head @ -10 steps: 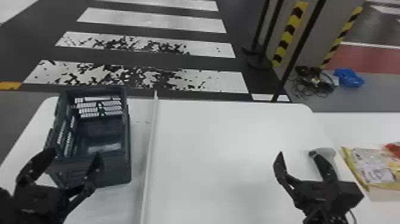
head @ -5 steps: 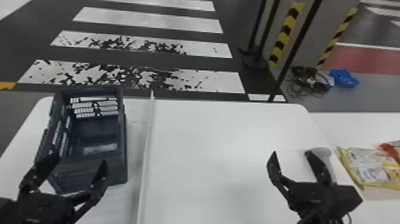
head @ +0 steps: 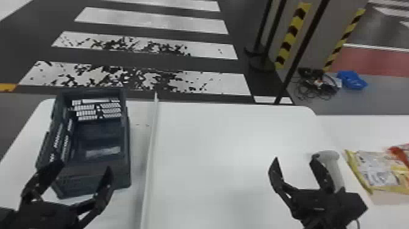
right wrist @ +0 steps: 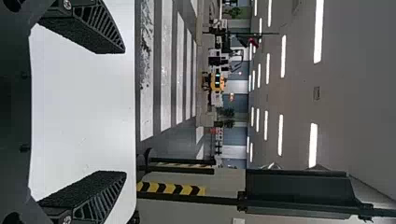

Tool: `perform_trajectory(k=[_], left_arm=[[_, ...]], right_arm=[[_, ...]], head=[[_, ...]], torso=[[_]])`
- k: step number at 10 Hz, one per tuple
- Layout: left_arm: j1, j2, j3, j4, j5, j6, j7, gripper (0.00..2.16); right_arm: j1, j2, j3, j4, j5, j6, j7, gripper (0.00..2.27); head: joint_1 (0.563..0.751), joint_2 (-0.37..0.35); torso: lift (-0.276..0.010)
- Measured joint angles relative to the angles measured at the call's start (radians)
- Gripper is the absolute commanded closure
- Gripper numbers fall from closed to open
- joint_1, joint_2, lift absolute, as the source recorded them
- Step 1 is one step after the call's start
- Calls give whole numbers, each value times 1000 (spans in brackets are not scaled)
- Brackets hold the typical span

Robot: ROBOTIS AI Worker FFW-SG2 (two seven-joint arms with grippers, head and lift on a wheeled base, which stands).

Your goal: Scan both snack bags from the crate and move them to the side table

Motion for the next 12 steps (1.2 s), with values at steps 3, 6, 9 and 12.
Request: perform_trajectory(k=[3, 6, 9, 12], left_arm=[[1, 4, -2, -2, 0, 5, 5, 76], [-21, 5, -3, 9, 6, 9, 7, 76], [-32, -8, 3, 10, 6, 12, 7, 76], [-32, -18, 6, 11, 3, 9, 8, 76]], right_arm=[[7, -3, 6, -6, -10, 0, 0, 63], [1, -4, 9, 1, -8, -2, 1, 63], [-5, -1, 21, 10, -4, -29, 1, 63], [-17, 0, 30, 15, 2, -37, 1, 63]], head=[[695, -152], [695, -147], [695, -133], [695, -122]], torso=[[-99], [-99], [-99], [-99]])
